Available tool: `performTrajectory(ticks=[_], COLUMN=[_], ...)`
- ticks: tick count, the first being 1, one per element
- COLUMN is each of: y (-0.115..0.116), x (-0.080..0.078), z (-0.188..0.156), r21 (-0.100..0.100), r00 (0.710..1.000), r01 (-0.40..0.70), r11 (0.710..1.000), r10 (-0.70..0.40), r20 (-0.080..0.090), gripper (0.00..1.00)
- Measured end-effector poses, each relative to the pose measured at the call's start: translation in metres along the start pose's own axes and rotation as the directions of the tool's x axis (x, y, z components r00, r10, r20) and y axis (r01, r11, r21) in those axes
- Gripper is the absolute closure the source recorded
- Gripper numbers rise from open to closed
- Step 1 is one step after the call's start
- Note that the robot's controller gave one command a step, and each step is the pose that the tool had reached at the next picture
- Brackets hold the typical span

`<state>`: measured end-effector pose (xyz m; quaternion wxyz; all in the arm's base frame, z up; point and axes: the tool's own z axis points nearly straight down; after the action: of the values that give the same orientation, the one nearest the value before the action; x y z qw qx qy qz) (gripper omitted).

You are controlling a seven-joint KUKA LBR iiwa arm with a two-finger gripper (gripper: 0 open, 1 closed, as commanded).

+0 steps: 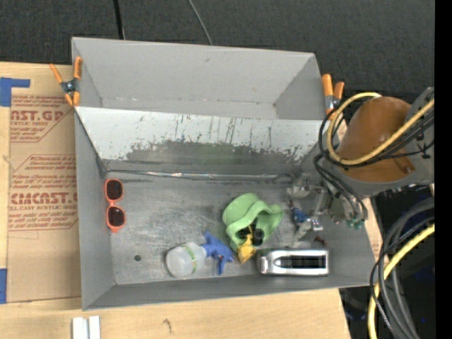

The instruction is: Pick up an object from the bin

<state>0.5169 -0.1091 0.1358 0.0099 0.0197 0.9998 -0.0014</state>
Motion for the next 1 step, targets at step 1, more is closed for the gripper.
performTrajectory(ticks=[1], y=[0.0000], x=[0.0041], z=[0.0021], r21=[-0.002], r00=[1.000], r01=[0.001], r11=[1.000], r10=[-0.001], r20=[-0.018], gripper=[1.00])
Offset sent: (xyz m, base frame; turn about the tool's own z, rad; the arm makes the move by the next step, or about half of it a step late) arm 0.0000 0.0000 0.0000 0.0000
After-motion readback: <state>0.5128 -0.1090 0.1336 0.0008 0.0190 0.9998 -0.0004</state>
